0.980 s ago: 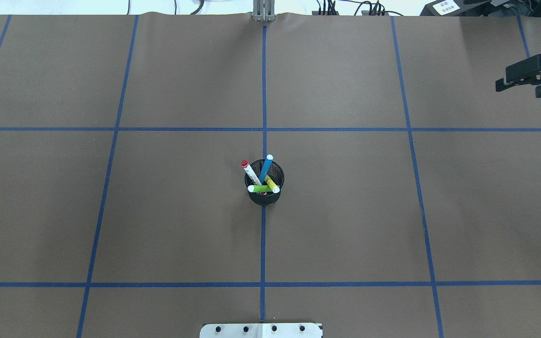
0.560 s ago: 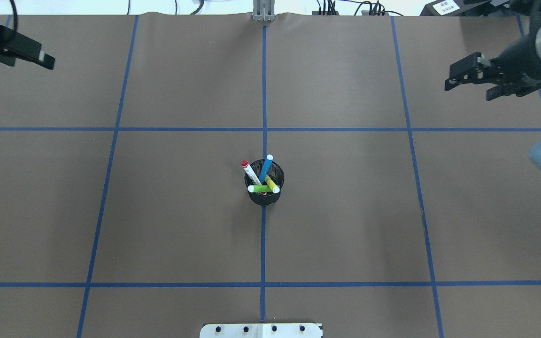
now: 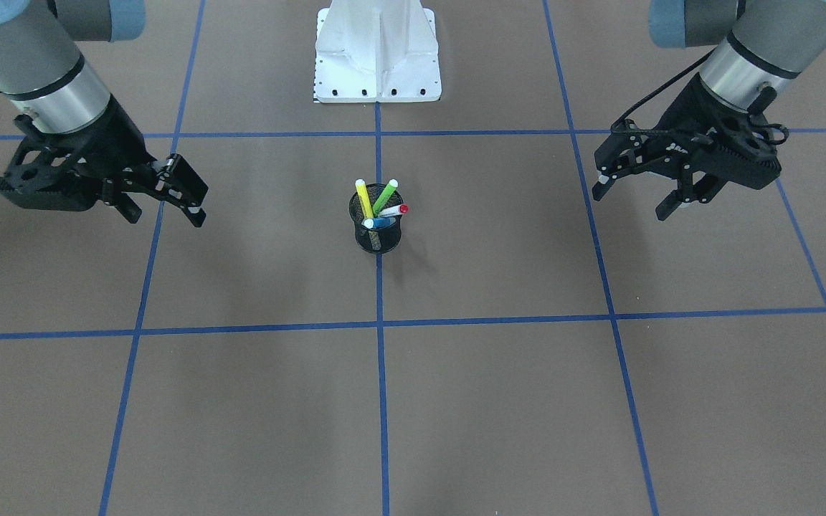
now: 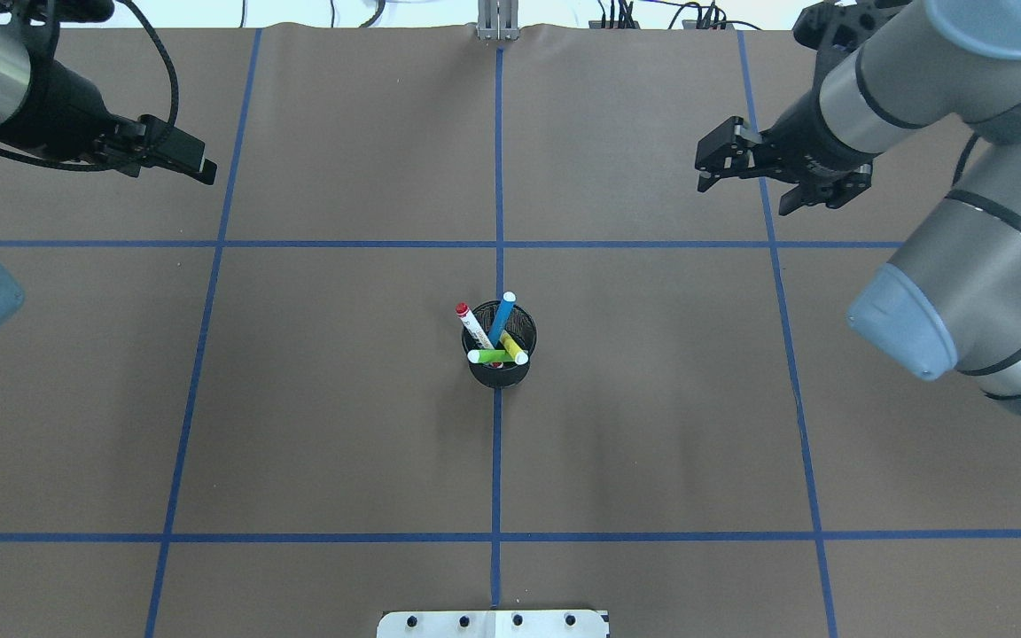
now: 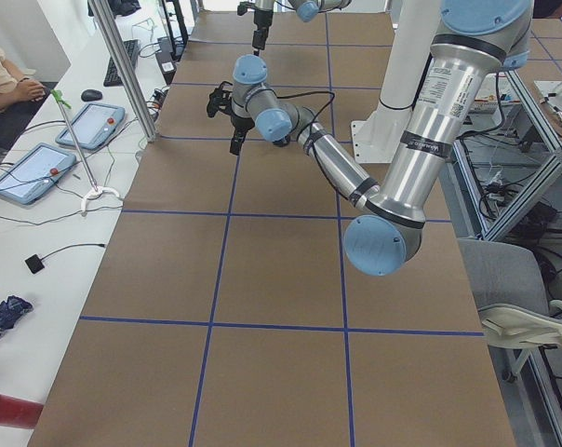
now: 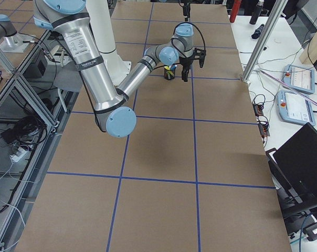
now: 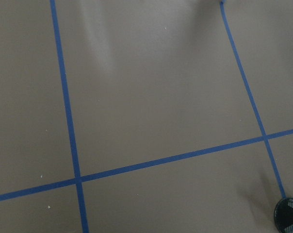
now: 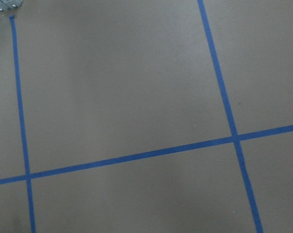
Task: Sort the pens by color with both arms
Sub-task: 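Move the right gripper toward the pen cup while the left arm advances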
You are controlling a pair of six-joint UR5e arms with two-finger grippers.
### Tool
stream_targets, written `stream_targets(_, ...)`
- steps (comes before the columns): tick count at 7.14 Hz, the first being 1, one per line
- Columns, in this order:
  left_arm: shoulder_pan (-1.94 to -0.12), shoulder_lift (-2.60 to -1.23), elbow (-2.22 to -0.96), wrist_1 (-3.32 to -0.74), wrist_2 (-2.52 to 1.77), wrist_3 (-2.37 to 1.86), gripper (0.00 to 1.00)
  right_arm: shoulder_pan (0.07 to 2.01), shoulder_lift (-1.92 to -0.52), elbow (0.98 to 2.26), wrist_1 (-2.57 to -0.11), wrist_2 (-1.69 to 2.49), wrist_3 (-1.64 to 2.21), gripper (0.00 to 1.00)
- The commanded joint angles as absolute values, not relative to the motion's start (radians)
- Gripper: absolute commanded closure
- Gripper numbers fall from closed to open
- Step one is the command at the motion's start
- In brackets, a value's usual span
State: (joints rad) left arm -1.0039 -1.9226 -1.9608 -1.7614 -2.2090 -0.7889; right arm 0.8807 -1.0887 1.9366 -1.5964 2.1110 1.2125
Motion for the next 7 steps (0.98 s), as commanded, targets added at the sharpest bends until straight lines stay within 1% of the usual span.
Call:
stream_targets(1,-0.996,-1.919,-1.963,-1.764,-2.206,-0.784,0.0,0.804,-0.952,1.838,-1.637,2.137,1.227,0.0)
stream_targets(3,-0.999,-1.907,-1.964,-1.782,-2.207,-0.764,0.0,0.74,-0.849,1.752,-1.649,2.114,1.244,0.0)
stream_targets(4,-0.999,-1.905,-1.96,-1.782,-2.207,-0.74,0.0,0.723,-0.842,1.75,-1.651,2.085,1.27,0.0)
stream_targets(5,-0.999,-1.904,-1.96,-1.782,-2.212,-0.736,0.0,0.706,-0.797,1.702,-1.651,2.083,1.279,0.01)
stream_targets(6,-1.0,-1.904,-1.962,-1.782,-2.214,-0.736,0.0,0.672,-0.735,1.643,-1.651,2.03,1.346,0.02)
stream_targets(7,-1.0,-1.904,-1.959,-1.782,-2.215,-0.736,0.0,0.634,-0.721,1.635,-1.648,1.937,1.364,0.04)
